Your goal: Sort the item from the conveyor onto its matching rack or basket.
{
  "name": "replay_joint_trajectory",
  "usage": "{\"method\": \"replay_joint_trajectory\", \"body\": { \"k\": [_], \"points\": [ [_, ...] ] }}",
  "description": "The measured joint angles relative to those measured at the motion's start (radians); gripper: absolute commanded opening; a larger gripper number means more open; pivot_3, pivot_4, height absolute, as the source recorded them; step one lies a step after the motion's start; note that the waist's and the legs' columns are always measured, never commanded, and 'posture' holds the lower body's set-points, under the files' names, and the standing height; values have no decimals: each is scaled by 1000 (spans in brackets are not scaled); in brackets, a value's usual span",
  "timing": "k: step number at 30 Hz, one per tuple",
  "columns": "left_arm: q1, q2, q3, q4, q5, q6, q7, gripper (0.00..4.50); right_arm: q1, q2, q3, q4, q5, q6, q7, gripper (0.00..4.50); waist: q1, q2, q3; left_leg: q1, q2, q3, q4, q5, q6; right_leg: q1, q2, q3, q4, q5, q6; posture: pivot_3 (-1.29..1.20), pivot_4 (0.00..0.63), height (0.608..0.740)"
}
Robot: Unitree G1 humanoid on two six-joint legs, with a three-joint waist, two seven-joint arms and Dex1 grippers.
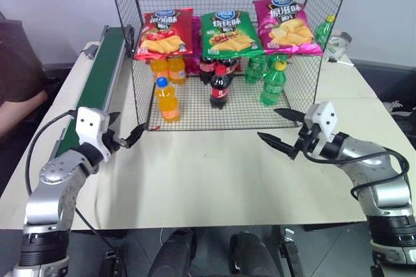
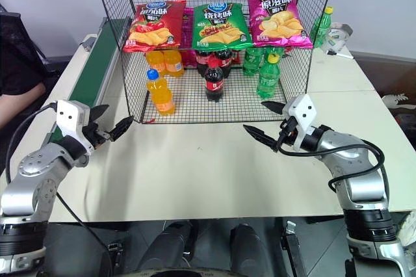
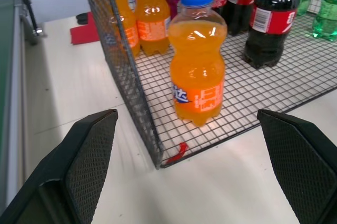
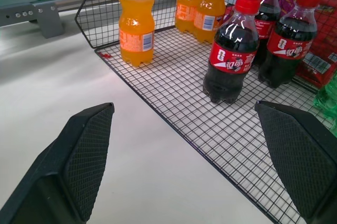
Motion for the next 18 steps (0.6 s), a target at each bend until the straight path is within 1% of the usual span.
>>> {"method": "replay_joint_trajectory", "body": {
  "k": [5, 10, 18],
  "points": [
    [6, 1, 2, -13, -6, 3, 7, 4441, 0, 0, -2, 6, -4, -18, 7, 4500, -1, 0, 0, 0, 0, 0, 0, 0, 0, 0, 0, 0, 0, 0, 0, 0, 150, 740],
    [26, 4, 34, -27, -8, 17, 26, 4441, -2, 0, 0, 21, -6, -19, 13, 4500, -1, 0, 0, 0, 0, 0, 0, 0, 0, 0, 0, 0, 0, 0, 0, 0, 150, 740],
    [43, 6, 57, -57, -8, 49, 48, 4441, -35, 0, 8, 57, -15, -30, 20, 4500, -1, 0, 0, 0, 0, 0, 0, 0, 0, 0, 0, 0, 0, 0, 0, 0, 150, 740]
  ]
}}
